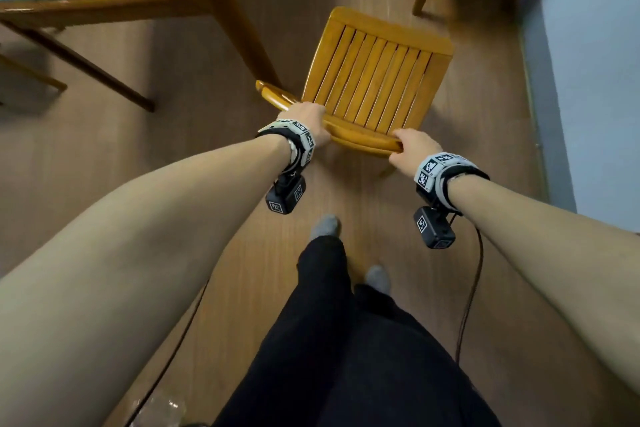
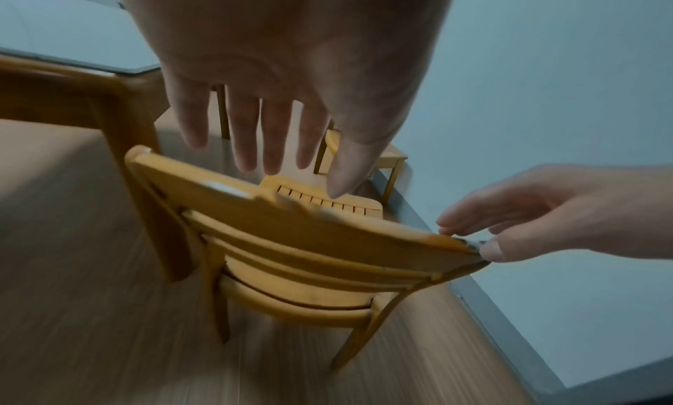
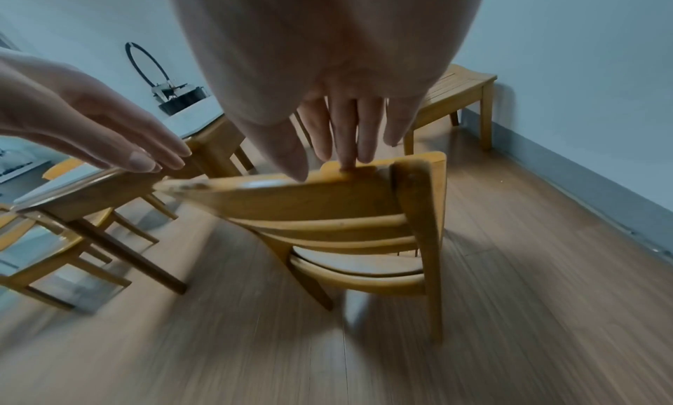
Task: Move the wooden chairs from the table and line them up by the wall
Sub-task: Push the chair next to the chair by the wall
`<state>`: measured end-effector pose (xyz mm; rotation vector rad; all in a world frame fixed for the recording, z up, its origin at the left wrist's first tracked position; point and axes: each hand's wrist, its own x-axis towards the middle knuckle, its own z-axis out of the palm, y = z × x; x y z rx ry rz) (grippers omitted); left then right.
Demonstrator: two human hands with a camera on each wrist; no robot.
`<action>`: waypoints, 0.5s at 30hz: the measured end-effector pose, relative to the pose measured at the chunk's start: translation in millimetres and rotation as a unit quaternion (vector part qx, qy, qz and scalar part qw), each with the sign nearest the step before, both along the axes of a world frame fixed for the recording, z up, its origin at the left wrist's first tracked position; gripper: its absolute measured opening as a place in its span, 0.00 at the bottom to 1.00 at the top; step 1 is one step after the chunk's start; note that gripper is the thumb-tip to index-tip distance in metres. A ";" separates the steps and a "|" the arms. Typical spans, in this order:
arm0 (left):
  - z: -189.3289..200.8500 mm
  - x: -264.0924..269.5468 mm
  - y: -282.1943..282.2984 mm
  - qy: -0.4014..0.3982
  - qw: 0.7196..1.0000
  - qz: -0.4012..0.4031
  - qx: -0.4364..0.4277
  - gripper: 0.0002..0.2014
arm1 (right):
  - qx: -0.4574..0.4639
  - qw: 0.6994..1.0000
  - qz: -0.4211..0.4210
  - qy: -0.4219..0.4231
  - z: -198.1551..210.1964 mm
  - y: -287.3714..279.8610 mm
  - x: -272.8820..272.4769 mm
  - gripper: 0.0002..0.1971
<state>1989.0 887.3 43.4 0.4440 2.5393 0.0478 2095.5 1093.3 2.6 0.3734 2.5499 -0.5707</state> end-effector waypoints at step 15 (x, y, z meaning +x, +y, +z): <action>-68.9 -122.3 -43.5 0.013 0.976 -0.212 -0.044 0.15 | 0.115 0.991 -0.026 -0.061 -31.8 -44.3 -70.3 0.07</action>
